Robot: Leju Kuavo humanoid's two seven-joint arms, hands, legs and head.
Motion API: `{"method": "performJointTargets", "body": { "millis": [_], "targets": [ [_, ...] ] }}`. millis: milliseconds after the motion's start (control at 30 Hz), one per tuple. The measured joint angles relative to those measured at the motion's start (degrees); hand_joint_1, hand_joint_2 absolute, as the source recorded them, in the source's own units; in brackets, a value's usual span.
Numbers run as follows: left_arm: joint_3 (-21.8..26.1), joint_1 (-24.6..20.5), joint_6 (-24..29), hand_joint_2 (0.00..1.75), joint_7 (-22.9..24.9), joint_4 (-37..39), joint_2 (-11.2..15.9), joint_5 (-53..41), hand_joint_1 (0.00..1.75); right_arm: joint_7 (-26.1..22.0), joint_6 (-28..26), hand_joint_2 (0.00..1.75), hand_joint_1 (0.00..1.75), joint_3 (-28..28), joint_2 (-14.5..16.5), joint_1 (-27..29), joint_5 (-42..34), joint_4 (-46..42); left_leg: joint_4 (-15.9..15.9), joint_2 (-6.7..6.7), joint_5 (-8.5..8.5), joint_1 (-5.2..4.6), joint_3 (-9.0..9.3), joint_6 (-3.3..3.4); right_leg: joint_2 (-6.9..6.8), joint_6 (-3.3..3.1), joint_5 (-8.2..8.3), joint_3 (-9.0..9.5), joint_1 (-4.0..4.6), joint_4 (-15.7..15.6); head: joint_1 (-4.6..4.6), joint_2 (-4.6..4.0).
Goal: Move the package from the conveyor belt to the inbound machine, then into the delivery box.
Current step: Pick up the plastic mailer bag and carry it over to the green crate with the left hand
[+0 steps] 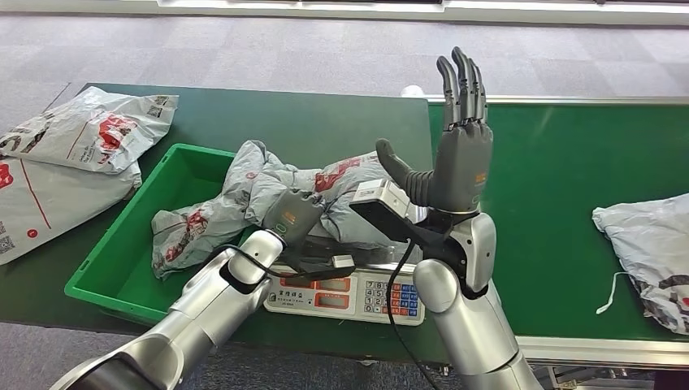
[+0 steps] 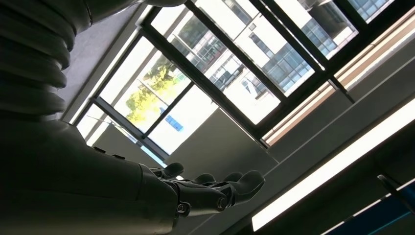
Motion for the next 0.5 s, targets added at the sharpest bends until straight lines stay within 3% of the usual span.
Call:
{"method": "performJointTargets", "body": {
  "millis": [167, 300, 500],
  "targets": [
    [-0.2, 0.8, 12.67, 1.75, 10.82, -6.02, 2.29, 0.0, 1.75, 1.73, -0.86, 1.75, 0.0, 0.0, -0.07, 1.37, 1.22, -1.38, 0.0, 0.08, 0.01, 0.0, -0.06, -0.03, 0.04, -0.05, 0.03, -0.1, 0.07, 0.01, -0.01, 0.0],
    [0.56, 1.14, 12.1, 1.75, 12.31, -14.94, 5.07, 0.0, 1.75, 2.26, -0.93, 1.75, 0.0, 0.0, -0.17, 2.42, 1.71, -2.98, -0.02, 0.06, 0.01, 0.01, -0.08, -0.04, 0.04, -0.1, -0.01, -0.11, 0.08, 0.02, -0.01, 0.0],
    [0.69, 2.01, 12.05, 1.75, 12.45, -20.58, 6.98, 0.0, 1.75, 2.39, -0.98, 1.75, 0.0, 0.0, -0.17, 2.95, 1.79, -3.91, -0.02, 0.06, 0.01, 0.02, -0.13, -0.04, 0.02, -0.1, -0.02, -0.14, 0.06, 0.02, 0.0, 0.0]
  ]
}}
